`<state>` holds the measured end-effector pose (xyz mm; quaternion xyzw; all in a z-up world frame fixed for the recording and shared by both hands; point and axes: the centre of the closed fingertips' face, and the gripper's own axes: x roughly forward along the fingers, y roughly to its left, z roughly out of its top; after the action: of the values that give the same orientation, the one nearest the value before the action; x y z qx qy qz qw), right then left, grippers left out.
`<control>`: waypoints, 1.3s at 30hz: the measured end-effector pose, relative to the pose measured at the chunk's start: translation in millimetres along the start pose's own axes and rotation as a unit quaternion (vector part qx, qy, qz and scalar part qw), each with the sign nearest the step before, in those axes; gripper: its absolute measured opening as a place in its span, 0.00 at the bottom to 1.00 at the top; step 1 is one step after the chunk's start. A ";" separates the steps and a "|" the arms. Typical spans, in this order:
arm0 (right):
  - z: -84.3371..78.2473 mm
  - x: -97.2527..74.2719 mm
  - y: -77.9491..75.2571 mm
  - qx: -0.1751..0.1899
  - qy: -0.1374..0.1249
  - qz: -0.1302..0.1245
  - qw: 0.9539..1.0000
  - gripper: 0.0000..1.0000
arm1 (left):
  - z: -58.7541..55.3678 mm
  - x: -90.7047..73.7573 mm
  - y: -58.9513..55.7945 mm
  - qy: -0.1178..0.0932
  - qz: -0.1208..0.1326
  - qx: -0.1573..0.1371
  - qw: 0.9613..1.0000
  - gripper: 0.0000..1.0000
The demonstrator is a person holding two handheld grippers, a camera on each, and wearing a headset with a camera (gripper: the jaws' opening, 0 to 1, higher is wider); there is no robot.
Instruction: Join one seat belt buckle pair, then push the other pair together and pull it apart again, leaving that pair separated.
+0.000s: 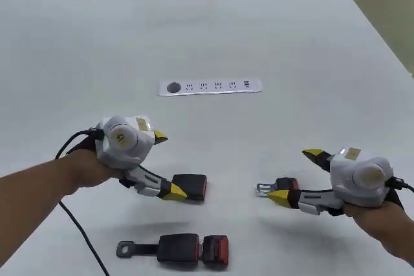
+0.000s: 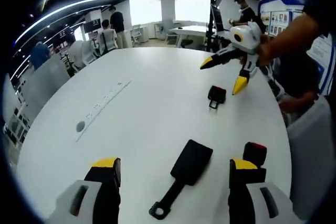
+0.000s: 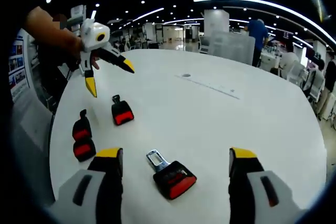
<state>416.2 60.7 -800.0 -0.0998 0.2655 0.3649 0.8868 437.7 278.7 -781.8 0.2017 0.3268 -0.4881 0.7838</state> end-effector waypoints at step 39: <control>11.0 -91.1 118.6 0.000 -0.044 -0.079 0.996 1.00 | -67.2 -166.4 -72.4 -0.170 0.106 -0.144 0.969 1.00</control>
<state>283.5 95.3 -739.3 -0.1047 0.2176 0.2980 0.9235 300.0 394.7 -711.0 0.0342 0.2330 -0.3774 0.8956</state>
